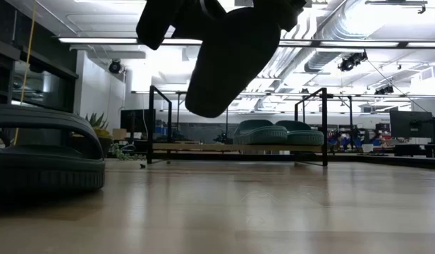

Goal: Pick and place slides into the shelf
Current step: Put the right black slide on the shelf

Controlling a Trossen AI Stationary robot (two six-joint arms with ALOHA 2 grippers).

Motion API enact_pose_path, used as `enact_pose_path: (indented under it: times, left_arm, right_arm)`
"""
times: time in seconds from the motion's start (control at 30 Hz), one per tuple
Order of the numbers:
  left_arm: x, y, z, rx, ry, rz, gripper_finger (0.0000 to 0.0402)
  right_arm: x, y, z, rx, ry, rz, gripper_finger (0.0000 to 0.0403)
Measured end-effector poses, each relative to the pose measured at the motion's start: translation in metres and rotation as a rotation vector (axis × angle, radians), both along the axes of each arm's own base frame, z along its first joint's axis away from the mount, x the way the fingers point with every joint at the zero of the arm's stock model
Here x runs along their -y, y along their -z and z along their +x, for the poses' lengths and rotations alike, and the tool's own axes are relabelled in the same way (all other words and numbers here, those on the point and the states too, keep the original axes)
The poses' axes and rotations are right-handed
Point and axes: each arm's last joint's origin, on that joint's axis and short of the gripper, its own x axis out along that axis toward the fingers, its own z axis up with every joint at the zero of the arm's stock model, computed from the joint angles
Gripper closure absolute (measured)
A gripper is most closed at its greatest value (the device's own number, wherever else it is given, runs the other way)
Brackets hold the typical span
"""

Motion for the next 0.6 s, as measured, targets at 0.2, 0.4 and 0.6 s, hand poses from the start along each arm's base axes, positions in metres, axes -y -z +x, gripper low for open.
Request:
enact_pose_path:
  times: [0.2,0.4,0.6]
  left_arm:
    - [-0.0004,0.0005,-0.0003,-0.015,-0.002,0.026,0.0334]
    - [-0.0007,0.0007,-0.0007,-0.021,-0.008,0.038,0.0369]
    - [-0.0009,0.0006,-0.0007,-0.020,-0.013,0.042,0.0367]
  right_arm:
    - [-0.0004,0.0001,0.0003,-0.002,-0.007,0.011,0.0402]
    - [-0.0003,0.0001,0.0002,-0.003,-0.008,0.010,0.0402]
    - [-0.0003,0.0002,0.0002,-0.003,-0.008,0.011,0.0402]
